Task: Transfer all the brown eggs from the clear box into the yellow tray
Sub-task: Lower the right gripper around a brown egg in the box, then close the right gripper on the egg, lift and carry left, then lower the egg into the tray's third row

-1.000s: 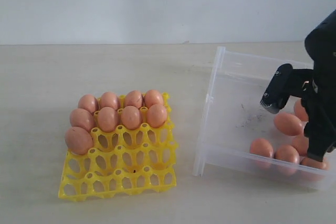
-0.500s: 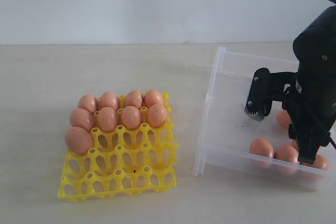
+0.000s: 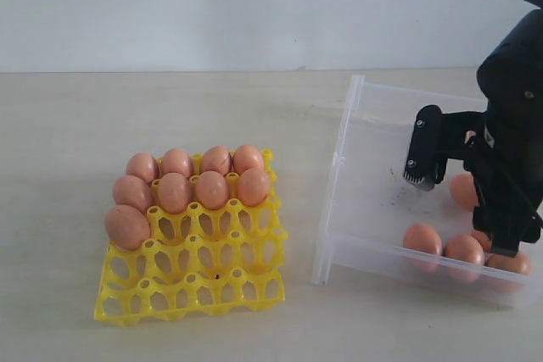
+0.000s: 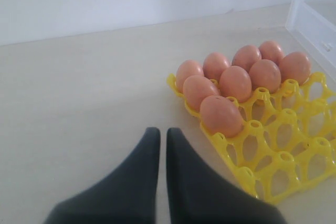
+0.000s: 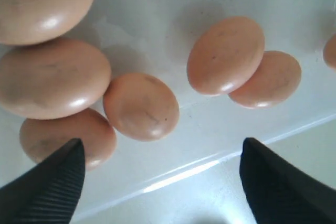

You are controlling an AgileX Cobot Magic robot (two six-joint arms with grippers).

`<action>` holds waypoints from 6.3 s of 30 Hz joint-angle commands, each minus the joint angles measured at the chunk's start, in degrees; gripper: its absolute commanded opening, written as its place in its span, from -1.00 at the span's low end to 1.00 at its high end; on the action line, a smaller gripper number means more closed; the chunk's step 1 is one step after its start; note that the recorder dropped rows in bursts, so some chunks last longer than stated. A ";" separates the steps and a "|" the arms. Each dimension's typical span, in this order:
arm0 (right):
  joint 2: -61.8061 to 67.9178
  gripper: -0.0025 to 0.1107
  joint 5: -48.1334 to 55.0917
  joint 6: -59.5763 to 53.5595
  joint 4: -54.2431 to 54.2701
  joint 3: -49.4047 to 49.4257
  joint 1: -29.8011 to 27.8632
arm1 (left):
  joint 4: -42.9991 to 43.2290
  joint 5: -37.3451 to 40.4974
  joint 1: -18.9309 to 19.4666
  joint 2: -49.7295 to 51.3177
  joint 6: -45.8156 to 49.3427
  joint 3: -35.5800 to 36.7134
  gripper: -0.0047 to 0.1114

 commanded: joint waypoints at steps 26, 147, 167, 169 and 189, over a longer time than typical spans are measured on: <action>0.41 0.21 -4.52 0.32 -0.81 2.69 -3.58 | 0.09 -0.19 -0.37 -0.15 -0.45 0.15 -0.85; 29.57 -0.96 -119.46 51.54 36.31 8.49 33.87 | 0.09 -0.19 -0.37 -0.15 -0.45 0.15 -0.85; 25.31 -0.96 -106.88 47.54 45.16 8.27 36.71 | 0.09 -0.19 -0.37 -0.15 -0.45 0.15 -0.85; 25.31 -0.96 -106.65 47.54 45.13 8.27 36.92 | 0.09 -0.19 -0.37 -0.15 -0.45 0.15 -0.85; 25.31 -0.96 -97.59 43.77 47.05 3.99 36.87 | 0.09 -0.19 -0.37 -0.15 -0.45 0.15 -0.85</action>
